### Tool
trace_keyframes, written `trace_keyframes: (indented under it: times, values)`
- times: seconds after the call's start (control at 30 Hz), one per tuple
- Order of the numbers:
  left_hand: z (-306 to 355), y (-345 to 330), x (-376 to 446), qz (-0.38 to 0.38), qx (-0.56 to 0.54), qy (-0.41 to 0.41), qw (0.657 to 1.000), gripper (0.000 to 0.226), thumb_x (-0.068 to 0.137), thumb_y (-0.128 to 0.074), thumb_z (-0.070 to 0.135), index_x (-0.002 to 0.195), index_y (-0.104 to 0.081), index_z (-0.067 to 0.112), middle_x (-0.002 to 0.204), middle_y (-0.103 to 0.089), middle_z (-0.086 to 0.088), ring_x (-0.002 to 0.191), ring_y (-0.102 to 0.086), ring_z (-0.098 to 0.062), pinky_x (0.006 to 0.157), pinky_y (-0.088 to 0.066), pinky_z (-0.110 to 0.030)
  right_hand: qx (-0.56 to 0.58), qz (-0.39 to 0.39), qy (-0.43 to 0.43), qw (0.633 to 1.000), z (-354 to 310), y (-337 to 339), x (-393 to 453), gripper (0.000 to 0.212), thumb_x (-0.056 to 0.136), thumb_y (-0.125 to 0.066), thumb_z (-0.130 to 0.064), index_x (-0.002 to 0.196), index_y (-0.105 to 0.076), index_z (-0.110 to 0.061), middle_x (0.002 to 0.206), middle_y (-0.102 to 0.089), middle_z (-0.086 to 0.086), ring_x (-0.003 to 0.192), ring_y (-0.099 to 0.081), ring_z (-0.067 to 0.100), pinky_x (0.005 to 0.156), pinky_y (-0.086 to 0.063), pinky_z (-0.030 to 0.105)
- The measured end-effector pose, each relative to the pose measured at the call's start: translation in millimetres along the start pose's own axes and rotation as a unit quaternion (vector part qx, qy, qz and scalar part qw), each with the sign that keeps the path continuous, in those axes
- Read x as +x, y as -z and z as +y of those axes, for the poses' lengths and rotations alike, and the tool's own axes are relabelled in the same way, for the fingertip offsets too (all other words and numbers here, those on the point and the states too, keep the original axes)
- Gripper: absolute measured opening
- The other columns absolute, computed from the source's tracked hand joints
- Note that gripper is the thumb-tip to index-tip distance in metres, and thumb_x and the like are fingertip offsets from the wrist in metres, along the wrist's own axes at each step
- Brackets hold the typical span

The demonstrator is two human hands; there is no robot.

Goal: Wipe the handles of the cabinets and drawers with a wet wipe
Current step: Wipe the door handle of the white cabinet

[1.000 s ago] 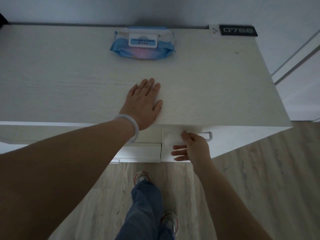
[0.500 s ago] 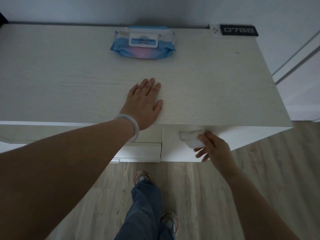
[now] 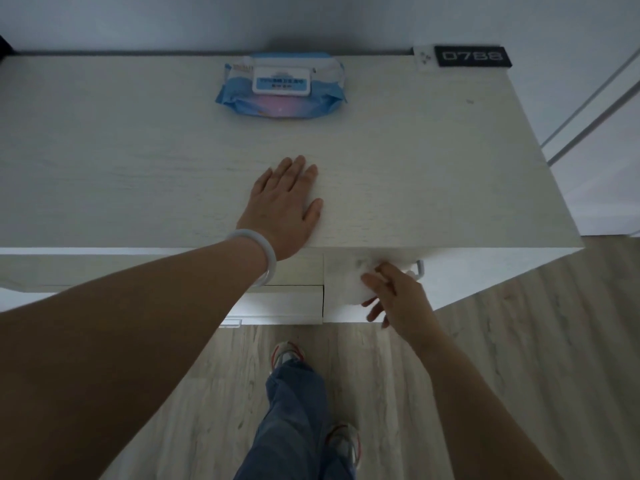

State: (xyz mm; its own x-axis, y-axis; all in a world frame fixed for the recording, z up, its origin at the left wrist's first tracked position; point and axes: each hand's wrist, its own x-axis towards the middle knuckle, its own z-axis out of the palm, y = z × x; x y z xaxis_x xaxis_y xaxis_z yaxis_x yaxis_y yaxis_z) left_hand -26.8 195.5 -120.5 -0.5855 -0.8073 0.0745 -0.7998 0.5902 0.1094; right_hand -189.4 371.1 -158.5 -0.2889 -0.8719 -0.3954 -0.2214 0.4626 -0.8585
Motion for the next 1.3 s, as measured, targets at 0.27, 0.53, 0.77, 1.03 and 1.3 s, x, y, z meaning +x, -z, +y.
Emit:
trace_keyframes:
  times: [0.27,0.53,0.77,1.03,1.3]
  values:
    - [0.9,2.0,-0.8,-0.005,0.003,-0.001,1.000,0.060,0.099,-0.026,0.045,0.153,-0.021,0.019,0.161,-0.016,-0.003,0.149,-0.011,-0.019,0.121,-0.007,-0.038,0.138,0.065,-0.076,0.985,-21.6,-48.2,7.3,0.017,0.099,-0.050,-0.028,0.099,-0.058,-0.013,0.072,-0.070,0.014,0.048,-0.063,0.021,0.039,-0.046,0.025]
    - [-0.8,0.1,0.2,-0.001,0.006,-0.002,1.000,0.059,0.099,-0.028,0.045,0.152,-0.022,0.019,0.161,-0.016,-0.004,0.148,-0.012,-0.020,0.121,-0.007,-0.037,0.095,0.101,-0.077,0.987,-3.4,6.5,0.9,0.020,0.099,-0.052,-0.031,0.099,-0.063,-0.014,0.073,-0.071,0.011,0.049,-0.061,0.019,0.039,-0.042,0.024]
    - [0.0,0.6,0.1,-0.008,0.005,-0.005,1.000,0.064,0.095,-0.020,0.048,0.152,-0.021,0.019,0.161,-0.017,-0.004,0.148,-0.012,-0.020,0.121,-0.008,-0.039,0.173,0.085,-0.085,0.977,-22.0,-50.2,7.7,0.032,0.105,-0.034,-0.032,0.090,-0.055,-0.012,0.072,-0.069,0.016,0.046,-0.057,0.020,0.039,-0.043,0.025]
    - [-0.6,-0.5,-0.2,-0.001,0.002,-0.005,1.000,0.063,0.095,-0.022,0.048,0.152,-0.024,0.019,0.160,-0.019,-0.004,0.148,-0.014,-0.021,0.121,-0.009,-0.038,0.081,0.110,-0.038,0.990,1.7,0.4,-0.5,0.020,0.101,-0.047,-0.029,0.100,-0.061,-0.015,0.068,-0.071,0.005,0.044,-0.058,0.015,0.036,-0.040,0.022]
    - [-1.0,-1.0,0.1,-0.002,-0.004,-0.004,1.000,0.061,0.098,-0.024,0.046,0.152,-0.023,0.019,0.160,-0.017,-0.004,0.148,-0.013,-0.020,0.121,-0.009,-0.039,-0.010,0.014,-0.007,1.000,-6.4,-29.4,2.9,0.019,0.103,-0.040,-0.033,0.109,-0.053,-0.019,0.078,-0.067,0.008,0.052,-0.060,0.012,0.041,-0.042,0.015]
